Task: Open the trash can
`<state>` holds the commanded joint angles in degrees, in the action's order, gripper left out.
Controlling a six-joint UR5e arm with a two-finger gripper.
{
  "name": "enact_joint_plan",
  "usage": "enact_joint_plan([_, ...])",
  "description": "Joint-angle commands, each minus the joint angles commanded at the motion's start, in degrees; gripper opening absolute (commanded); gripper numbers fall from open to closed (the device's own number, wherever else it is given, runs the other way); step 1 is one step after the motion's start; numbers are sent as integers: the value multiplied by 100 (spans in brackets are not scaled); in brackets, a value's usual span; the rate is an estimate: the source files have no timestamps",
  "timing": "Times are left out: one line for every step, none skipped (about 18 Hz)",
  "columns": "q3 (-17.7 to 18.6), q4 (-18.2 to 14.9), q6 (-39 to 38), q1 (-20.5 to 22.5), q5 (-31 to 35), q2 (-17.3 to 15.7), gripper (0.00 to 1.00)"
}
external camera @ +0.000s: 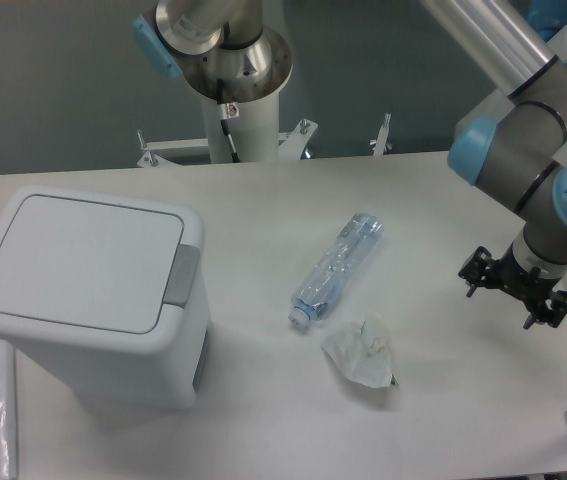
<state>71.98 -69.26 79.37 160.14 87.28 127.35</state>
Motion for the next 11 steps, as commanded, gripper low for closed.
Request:
enact_joint_plan([0, 0, 0, 0, 0, 0, 100])
enact_joint_plan([0, 0, 0, 0, 0, 0, 100])
enact_joint_plan([0, 0, 0, 0, -17, 0, 100])
enact_joint_plan([9, 0, 0, 0, -18, 0, 100])
enact_joint_plan([44, 0, -9, -17, -26, 0, 100])
enact_joint_plan([79, 0, -35, -18, -9, -9, 100])
enact_joint_plan([123, 0, -70, -26, 17, -17, 100])
enact_joint_plan([201, 0, -70, -35, -9, -87, 100])
enact_joint_plan([272, 9, -88, -26, -52, -192, 100])
enact_joint_plan([307, 0, -105, -26, -53, -272, 100])
enact_joint_plan([360, 0, -105, -35, -70, -316, 100])
